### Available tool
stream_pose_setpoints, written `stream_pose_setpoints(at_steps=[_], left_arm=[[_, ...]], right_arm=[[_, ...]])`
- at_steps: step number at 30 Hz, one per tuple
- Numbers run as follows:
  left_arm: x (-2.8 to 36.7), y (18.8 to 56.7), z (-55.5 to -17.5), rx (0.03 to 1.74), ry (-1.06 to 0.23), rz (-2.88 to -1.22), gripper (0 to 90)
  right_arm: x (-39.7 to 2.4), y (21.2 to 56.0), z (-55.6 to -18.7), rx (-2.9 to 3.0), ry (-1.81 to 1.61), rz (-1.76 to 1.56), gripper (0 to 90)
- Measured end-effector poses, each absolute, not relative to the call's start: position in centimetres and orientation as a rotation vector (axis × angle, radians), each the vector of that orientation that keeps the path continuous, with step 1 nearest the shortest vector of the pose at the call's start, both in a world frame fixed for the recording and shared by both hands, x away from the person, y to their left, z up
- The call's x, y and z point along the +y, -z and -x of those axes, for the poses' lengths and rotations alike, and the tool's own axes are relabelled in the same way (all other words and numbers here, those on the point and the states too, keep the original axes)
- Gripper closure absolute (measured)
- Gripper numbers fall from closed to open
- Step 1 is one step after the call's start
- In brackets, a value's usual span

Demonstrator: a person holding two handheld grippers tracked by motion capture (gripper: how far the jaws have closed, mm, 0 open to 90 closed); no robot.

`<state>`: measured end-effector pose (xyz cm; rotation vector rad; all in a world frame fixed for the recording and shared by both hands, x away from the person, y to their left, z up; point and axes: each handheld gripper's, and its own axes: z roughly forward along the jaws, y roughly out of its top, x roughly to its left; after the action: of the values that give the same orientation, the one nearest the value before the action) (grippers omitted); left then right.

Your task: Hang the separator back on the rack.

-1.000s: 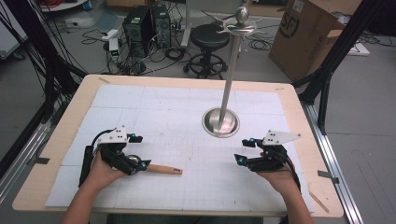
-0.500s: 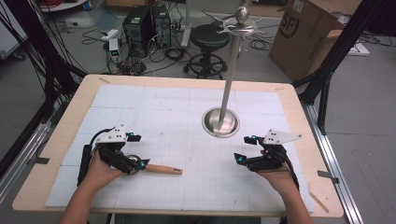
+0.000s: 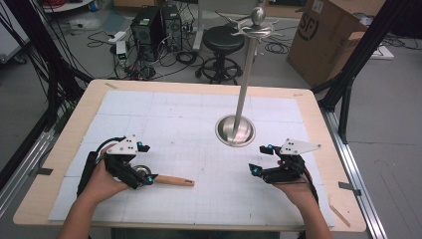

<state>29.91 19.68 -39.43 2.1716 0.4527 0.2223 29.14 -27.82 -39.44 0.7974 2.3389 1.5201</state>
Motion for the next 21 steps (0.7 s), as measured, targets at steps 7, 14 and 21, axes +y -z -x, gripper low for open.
stream_pose_setpoints(at_steps=[7, 14, 21], left_arm=[[18.5, 39.7, -29.9, 0.379, -0.175, -2.3, 12.6], [17.4, 40.4, -30.0, 0.353, -0.181, -2.433, 22.2], [17.2, 40.6, -30.0, 0.332, -0.172, -2.488, 33.9]], right_arm=[[-27.5, 39.6, -29.2, 2.361, -1.502, -0.782, 20.8], [-27.5, 39.6, -29.3, 2.361, -1.492, -0.788, 20.9], [-27.2, 39.8, -29.3, 2.383, -1.477, -0.79, 22.4]])
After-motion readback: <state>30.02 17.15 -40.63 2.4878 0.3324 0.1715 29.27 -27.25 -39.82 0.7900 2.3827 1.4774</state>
